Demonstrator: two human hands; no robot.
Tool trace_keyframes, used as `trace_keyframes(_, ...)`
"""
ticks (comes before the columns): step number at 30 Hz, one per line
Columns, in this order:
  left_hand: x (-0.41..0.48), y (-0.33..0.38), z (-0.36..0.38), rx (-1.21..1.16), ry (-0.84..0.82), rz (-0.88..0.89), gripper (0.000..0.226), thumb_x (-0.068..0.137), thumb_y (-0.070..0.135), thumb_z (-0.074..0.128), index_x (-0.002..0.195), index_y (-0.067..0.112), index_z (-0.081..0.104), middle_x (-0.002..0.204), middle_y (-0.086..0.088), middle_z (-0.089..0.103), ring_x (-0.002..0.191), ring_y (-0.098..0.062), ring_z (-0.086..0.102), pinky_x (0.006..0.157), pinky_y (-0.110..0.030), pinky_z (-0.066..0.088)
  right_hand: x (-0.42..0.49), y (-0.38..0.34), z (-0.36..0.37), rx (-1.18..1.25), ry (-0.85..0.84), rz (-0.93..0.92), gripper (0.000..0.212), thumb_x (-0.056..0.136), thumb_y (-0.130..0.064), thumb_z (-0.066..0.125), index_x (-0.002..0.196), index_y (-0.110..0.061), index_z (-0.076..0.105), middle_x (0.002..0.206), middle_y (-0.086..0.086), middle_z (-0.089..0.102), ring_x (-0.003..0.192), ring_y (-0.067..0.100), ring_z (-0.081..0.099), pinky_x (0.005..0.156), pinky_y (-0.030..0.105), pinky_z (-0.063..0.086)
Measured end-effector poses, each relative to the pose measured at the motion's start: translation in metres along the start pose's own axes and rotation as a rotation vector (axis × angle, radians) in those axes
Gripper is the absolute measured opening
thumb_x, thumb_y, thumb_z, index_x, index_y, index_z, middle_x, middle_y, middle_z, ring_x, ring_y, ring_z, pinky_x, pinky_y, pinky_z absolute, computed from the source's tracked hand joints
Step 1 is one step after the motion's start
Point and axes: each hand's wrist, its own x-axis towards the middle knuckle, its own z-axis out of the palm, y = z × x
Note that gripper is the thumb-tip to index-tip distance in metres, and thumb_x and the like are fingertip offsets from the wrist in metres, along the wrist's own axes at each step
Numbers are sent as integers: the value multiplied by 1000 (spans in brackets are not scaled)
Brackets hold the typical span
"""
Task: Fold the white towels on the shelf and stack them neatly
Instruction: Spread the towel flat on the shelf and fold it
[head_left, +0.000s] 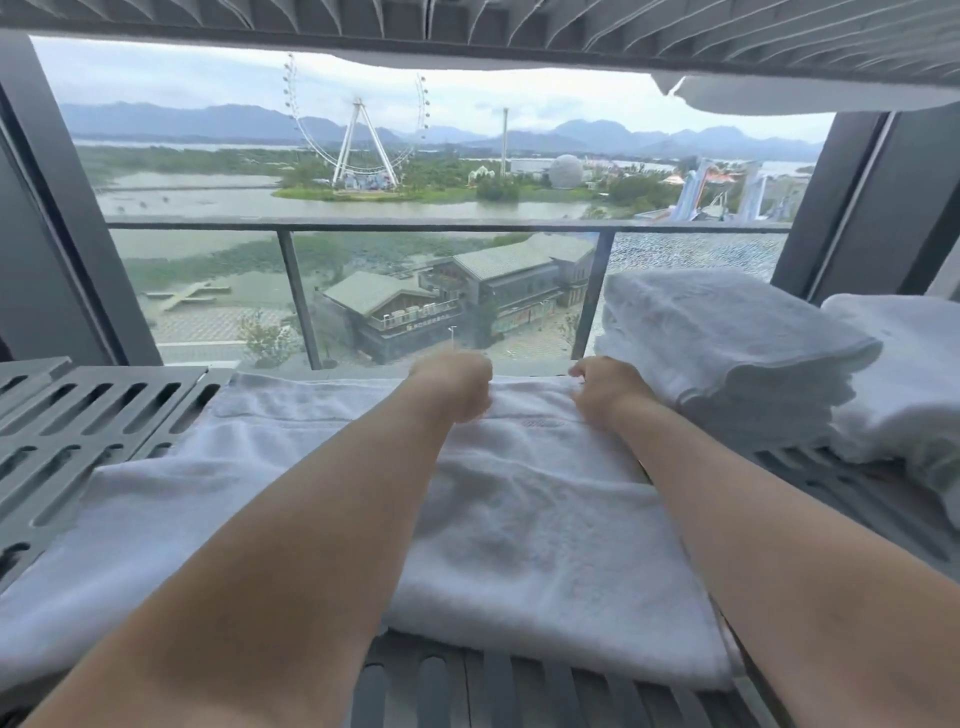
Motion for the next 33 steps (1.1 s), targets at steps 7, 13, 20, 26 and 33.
trace_keyframes(7,13,2,27,-48,125,-43,28,101,15,49,123,20,66,129,-3,56,118,-27,56,94,-42,51,8,1,1,-30,29,22,26,88,-4,52,108,-7,68,115,10,67,113,28,62,94,32,53)
trace_keyframes(13,14,-2,40,-185,267,-70,16,101,28,52,109,23,65,115,-1,65,107,-24,60,90,-39,51,13,-3,-2,-26,184,-10,19,89,-8,56,93,-10,75,96,8,69,95,29,66,72,30,53)
trace_keyframes(20,9,0,40,-199,386,-114,12,99,21,51,99,21,63,89,-2,67,74,-23,58,63,-31,46,31,-8,0,191,332,-86,15,96,-14,53,95,-15,68,96,7,68,97,28,61,73,29,39)
trace_keyframes(26,2,4,34,-112,459,-194,16,98,11,48,99,22,60,76,3,64,63,-21,56,56,-28,39,26,2,22,168,228,-65,18,95,-6,46,93,-17,59,86,9,63,89,31,59,71,32,42)
trace_keyframes(33,-2,0,23,57,352,-193,21,96,33,63,101,14,72,108,-5,60,101,-26,59,86,-40,54,21,-1,19,95,153,-93,19,93,-22,58,106,-20,72,103,10,71,107,32,61,89,39,52)
